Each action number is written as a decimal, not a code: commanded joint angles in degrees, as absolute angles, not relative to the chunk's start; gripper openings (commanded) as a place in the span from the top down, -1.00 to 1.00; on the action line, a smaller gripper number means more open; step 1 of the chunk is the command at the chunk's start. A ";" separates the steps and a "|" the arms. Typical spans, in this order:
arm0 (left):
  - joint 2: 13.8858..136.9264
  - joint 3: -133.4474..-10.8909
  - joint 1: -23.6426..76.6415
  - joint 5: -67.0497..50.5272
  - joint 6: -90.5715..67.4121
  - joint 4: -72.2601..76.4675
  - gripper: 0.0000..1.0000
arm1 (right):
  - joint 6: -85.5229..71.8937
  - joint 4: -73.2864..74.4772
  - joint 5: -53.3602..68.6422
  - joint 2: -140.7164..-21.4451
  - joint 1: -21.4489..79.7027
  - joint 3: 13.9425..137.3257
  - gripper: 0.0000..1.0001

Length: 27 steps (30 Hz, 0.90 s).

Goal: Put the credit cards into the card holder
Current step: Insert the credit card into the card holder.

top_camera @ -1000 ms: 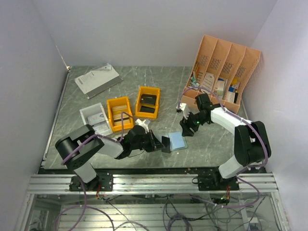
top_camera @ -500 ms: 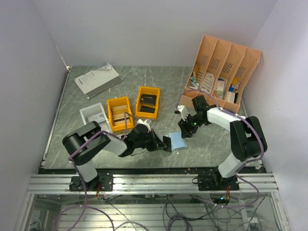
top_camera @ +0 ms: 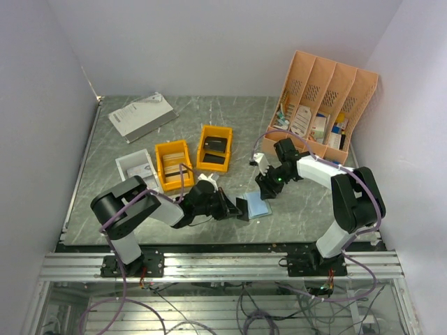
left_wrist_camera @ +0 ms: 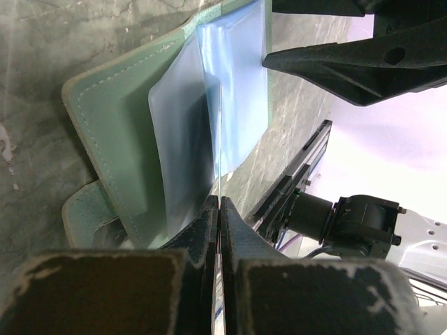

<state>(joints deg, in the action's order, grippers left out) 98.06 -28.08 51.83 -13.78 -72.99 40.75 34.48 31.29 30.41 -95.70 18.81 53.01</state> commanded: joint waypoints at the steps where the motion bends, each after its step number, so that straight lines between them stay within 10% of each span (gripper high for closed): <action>1: 99.23 -26.43 51.52 -14.00 -73.45 46.38 0.86 | 34.10 31.93 29.65 -97.82 19.77 52.90 0.16; 27: 106.96 -24.27 51.60 -11.35 -77.33 63.97 0.86 | 33.64 32.32 27.99 -96.12 19.73 52.03 0.12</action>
<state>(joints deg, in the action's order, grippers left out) 105.45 -24.53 51.83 -13.26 -76.58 57.89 33.61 31.14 29.34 -95.72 19.57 53.15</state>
